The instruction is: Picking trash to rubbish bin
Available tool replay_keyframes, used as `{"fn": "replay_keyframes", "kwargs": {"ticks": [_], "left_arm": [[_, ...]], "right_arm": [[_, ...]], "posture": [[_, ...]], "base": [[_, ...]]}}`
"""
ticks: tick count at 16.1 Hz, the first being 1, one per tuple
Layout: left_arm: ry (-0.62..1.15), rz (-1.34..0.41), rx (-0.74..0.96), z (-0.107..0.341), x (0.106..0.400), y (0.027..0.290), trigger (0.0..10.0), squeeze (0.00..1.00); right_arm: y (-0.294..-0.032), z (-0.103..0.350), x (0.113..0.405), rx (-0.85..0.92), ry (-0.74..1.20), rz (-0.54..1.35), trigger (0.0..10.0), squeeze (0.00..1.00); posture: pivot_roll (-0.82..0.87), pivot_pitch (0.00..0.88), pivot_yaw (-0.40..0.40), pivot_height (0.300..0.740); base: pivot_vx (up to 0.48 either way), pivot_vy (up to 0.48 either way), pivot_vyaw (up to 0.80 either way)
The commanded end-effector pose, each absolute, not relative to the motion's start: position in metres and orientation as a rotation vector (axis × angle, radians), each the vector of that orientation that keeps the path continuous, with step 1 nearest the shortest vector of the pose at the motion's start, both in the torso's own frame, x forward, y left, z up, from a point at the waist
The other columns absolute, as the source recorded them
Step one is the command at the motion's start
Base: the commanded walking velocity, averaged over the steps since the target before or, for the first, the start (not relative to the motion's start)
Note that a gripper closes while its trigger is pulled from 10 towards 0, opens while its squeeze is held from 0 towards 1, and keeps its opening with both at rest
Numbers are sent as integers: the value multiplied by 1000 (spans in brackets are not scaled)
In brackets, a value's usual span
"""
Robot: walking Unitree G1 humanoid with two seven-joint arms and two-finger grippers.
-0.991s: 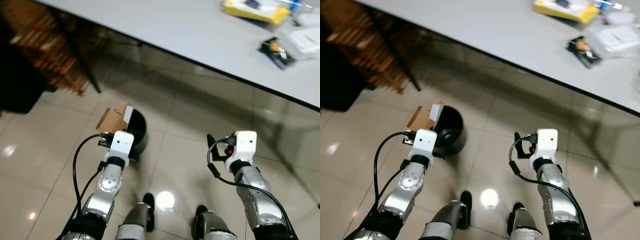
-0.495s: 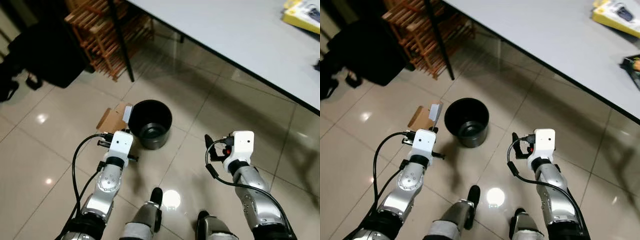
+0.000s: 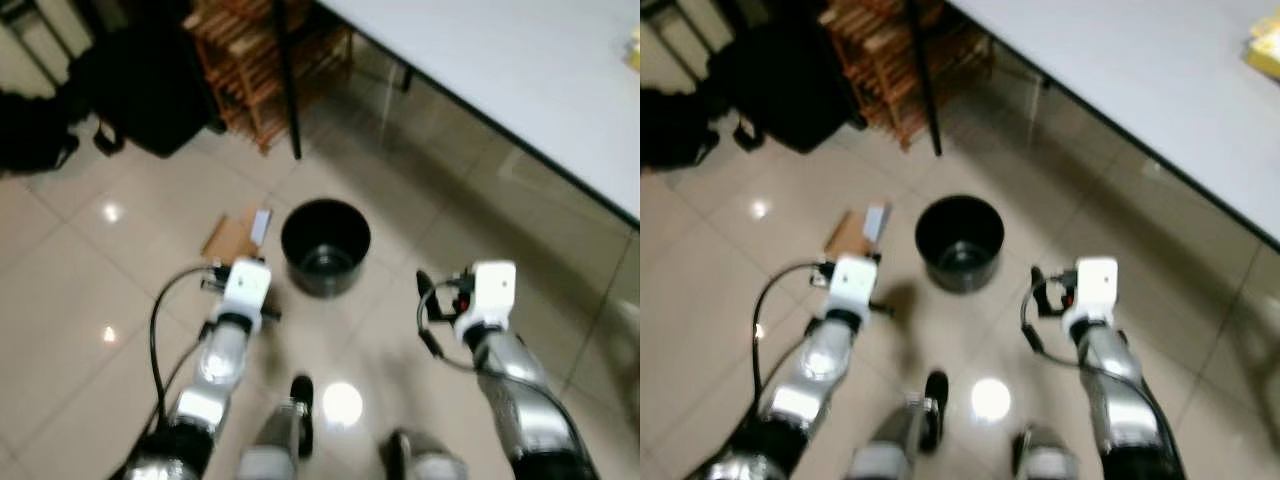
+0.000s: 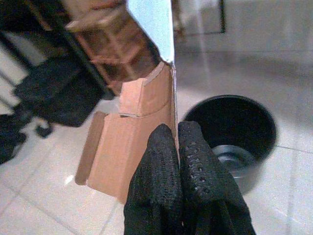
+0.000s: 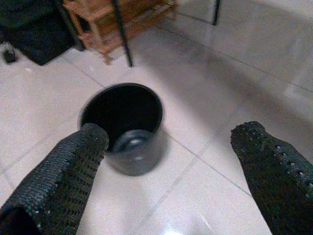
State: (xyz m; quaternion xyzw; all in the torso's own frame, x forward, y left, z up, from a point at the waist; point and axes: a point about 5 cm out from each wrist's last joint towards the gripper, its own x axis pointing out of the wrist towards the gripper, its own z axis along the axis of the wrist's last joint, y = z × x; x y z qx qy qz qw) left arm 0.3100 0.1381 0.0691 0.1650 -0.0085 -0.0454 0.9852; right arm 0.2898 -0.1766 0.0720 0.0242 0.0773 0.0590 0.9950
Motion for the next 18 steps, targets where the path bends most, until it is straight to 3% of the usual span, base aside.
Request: {"fn": "replay_keyframes", "kwargs": {"ticks": [1, 11, 18], "left_arm": [[27, -84, 331, 57, 302, 143, 10000, 0], [45, -90, 301, 55, 303, 139, 10000, 0], [54, -72, 302, 54, 303, 141, 10000, 0]], "right_arm": [[-174, 66, 286, 48, 178, 130, 10000, 0], [-173, 63, 285, 58, 201, 135, 10000, 0], [-172, 62, 283, 47, 212, 148, 10000, 0]], "posture": [[52, 319, 82, 740], [51, 322, 80, 740], [50, 328, 75, 740]], "base": [[0, 0, 800], [0, 0, 0], [395, 0, 0]]}}
